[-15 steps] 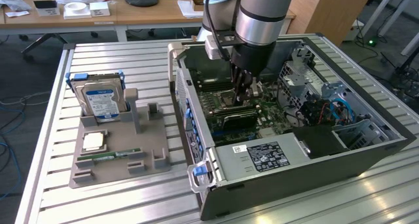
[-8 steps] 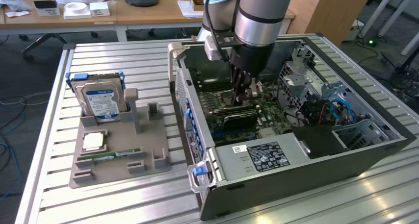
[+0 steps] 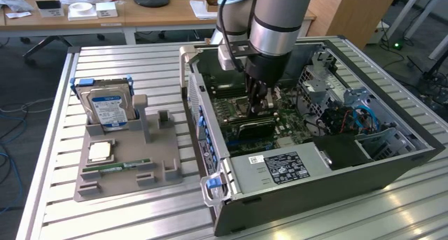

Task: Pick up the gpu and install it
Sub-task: 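Press down on the gpu until it lock into place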

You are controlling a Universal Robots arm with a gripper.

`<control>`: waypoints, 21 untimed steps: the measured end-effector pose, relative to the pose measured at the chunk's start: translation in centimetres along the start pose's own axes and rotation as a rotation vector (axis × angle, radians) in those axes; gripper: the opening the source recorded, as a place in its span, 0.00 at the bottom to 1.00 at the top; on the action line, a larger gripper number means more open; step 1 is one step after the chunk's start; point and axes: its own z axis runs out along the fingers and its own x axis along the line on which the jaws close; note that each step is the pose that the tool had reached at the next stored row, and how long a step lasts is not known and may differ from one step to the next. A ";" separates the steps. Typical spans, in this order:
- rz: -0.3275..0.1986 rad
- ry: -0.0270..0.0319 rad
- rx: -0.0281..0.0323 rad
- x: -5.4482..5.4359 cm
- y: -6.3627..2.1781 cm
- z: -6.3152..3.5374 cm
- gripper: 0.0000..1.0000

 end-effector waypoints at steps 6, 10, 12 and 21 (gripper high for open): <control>0.000 0.0004 -0.0002 0.0 0.01 0.43 0.11; 0.000 0.0000 0.0000 0.0 0.01 0.81 0.11; 0.000 0.0000 0.0000 0.0 0.02 1.07 0.11; 0.000 -0.0015 0.0000 0.0 0.03 1.36 0.11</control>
